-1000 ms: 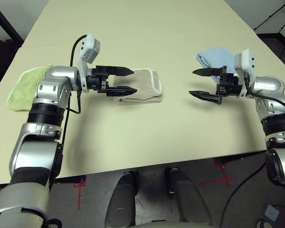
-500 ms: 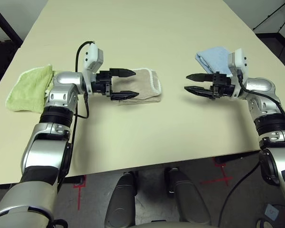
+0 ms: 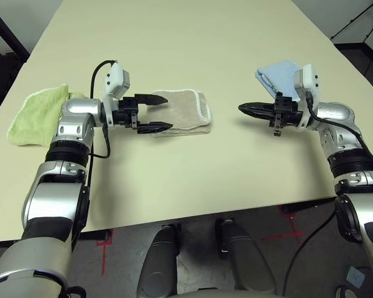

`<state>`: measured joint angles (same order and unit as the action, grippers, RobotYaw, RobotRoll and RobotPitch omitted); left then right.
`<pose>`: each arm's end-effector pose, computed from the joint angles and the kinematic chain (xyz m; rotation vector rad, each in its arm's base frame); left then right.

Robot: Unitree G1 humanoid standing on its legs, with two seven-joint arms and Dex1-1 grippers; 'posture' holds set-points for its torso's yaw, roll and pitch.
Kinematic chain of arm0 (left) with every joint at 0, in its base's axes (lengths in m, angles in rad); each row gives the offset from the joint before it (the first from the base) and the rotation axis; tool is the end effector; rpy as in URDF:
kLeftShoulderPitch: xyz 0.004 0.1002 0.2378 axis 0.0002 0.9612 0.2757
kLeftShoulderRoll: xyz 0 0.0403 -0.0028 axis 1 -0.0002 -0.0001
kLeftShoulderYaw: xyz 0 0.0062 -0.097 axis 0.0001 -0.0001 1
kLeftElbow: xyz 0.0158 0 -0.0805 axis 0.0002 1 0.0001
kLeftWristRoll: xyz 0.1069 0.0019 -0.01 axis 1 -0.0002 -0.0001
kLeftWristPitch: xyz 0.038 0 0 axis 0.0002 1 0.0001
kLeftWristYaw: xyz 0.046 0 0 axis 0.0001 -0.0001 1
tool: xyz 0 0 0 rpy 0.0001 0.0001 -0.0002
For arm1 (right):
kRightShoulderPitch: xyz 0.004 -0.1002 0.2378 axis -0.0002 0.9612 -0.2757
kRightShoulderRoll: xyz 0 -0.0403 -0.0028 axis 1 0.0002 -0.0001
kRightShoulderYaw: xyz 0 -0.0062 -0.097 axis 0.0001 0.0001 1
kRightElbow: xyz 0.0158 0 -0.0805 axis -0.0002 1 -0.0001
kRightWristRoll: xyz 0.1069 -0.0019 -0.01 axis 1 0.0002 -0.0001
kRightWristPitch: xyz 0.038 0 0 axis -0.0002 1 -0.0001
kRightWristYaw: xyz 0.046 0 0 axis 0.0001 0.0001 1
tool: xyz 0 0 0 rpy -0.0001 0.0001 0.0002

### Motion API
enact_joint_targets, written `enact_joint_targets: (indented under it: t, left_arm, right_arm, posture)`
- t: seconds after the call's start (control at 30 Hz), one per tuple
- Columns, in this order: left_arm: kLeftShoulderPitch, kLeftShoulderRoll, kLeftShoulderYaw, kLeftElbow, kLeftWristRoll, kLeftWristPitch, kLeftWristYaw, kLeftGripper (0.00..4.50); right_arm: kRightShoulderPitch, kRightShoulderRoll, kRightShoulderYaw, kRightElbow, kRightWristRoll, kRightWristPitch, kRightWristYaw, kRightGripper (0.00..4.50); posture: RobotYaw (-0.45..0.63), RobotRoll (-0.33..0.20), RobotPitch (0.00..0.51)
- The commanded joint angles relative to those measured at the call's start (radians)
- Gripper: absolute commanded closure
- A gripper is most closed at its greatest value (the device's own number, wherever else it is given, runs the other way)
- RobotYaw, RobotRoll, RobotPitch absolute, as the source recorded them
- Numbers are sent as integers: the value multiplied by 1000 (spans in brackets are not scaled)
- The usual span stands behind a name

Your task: Fold the towel and set it aside.

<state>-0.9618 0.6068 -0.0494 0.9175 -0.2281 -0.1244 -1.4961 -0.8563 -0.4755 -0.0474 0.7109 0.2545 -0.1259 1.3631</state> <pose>0.3453 0.2645 0.1998 0.3913 0.0463 -1.2771 0.3409 -0.2332 0.1881 -0.3264 -0.1679 1.2307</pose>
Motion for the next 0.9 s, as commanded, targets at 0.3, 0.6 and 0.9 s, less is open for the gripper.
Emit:
enact_joint_targets:
  t: [0.3,0.6,0.9]
  left_arm:
    - [-23,-7,56,27,-13,48,-32,4158]
    - [-68,-39,43,59,27,83,21,4469]
    - [-88,-42,-2,141,126,29,78,4469]
  right_arm:
    - [-8,15,9,-13,6,1,-10,4500]
    - [-37,87,2,-10,22,22,-53,4500]
    - [-171,255,100,226,-121,-81,-197,4500]
  posture:
    - [17,0,197]
    - [10,0,194]
    - [19,0,194]
